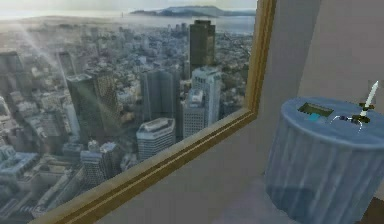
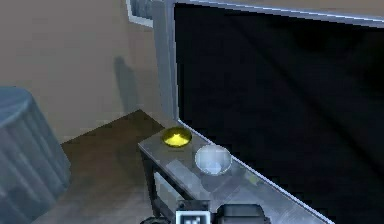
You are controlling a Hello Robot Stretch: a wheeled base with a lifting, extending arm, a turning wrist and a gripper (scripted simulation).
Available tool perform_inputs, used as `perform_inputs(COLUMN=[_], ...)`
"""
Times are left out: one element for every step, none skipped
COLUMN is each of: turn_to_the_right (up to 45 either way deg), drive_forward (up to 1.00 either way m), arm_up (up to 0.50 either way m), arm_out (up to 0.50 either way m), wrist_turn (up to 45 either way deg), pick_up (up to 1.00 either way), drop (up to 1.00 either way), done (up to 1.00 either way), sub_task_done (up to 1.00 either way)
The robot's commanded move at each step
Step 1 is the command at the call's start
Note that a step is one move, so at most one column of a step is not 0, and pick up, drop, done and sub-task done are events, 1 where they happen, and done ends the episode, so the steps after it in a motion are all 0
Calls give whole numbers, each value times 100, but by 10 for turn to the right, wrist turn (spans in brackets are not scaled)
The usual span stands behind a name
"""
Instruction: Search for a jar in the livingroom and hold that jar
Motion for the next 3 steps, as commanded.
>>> perform_inputs(turn_to_the_right=[0,0,0], drive_forward=[0,0,0], arm_up=[0,0,0], arm_out=[44,0,0], wrist_turn=[0,450,450], pick_up=[0,0,0], drop=[0,0,0], done=[0,0,0], sub_task_done=[0,0,0])
